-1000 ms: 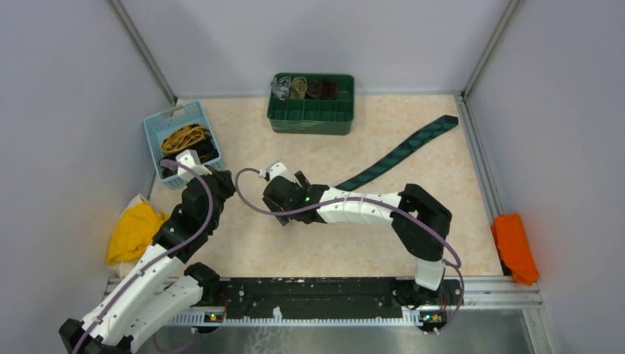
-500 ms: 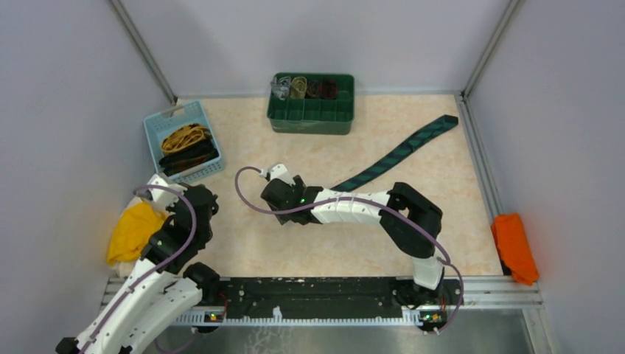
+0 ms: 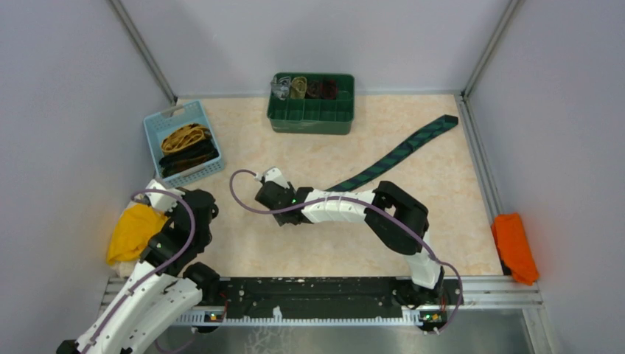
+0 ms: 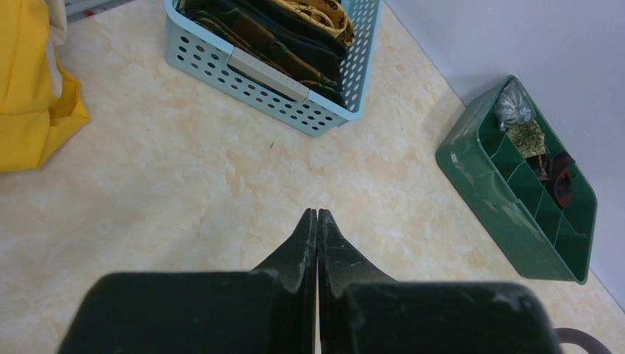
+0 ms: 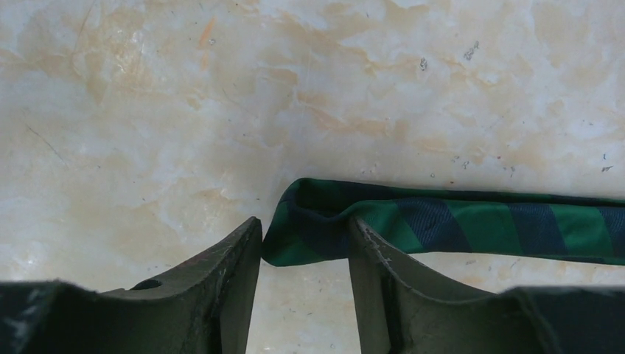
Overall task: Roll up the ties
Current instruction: Roll the tie at the center of the board.
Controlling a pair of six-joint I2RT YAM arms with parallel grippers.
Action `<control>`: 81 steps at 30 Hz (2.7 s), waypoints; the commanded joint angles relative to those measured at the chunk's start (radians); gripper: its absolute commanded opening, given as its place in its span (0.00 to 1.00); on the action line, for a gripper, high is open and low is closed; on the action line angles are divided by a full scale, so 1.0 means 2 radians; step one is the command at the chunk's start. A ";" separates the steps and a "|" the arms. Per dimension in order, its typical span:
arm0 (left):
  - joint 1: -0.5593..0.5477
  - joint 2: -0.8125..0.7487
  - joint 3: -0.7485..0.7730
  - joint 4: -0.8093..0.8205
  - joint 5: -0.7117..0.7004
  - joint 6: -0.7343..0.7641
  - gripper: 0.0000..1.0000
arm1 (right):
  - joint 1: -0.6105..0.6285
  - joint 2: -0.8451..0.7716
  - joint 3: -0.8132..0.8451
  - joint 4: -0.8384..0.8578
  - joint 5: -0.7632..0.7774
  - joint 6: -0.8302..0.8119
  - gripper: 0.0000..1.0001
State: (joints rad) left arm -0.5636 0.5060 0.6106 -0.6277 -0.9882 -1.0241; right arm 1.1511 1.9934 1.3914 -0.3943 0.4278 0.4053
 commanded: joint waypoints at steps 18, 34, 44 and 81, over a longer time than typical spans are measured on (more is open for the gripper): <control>0.001 -0.005 -0.016 0.026 -0.001 0.031 0.00 | -0.033 -0.044 -0.031 0.089 -0.186 -0.022 0.26; 0.001 0.076 -0.048 0.178 0.091 0.111 0.00 | -0.155 -0.077 -0.112 0.205 -0.469 0.027 0.23; 0.001 0.093 -0.040 0.176 0.086 0.121 0.00 | -0.157 -0.043 -0.121 0.270 -0.571 0.077 0.23; 0.001 0.253 -0.058 0.355 0.269 0.199 0.00 | -0.240 -0.037 -0.133 0.185 -0.498 0.021 0.22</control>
State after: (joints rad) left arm -0.5640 0.9661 0.5037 -0.0128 -0.5549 -0.6724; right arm 0.6819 1.9759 1.0817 0.0433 -0.6586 0.5194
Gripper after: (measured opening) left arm 0.005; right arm 0.219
